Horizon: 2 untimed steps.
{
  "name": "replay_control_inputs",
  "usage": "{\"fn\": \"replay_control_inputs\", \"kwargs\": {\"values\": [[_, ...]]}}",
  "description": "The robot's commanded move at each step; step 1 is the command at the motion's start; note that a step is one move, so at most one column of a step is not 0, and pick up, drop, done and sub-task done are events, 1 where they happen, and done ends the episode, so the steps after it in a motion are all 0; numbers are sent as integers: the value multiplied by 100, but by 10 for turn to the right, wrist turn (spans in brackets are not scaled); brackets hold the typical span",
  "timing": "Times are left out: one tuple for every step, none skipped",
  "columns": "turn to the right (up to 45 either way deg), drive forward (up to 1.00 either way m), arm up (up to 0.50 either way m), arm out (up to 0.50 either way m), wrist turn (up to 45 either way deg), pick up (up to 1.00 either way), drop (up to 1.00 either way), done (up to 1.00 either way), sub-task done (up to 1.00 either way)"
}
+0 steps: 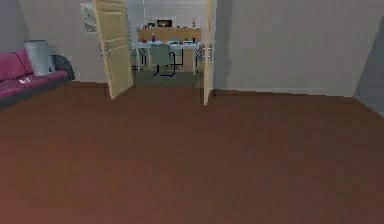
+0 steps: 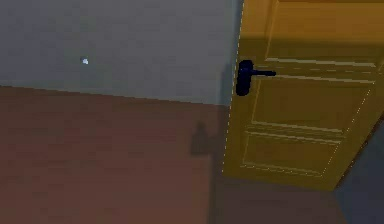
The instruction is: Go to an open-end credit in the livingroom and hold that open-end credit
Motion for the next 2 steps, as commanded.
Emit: {"fn": "replay_control_inputs", "kwargs": {"values": [[-60, 0, 0, 0, 0, 0, 0, 0, 0], [0, 100, 0, 0, 0, 0, 0, 0, 0]]}}
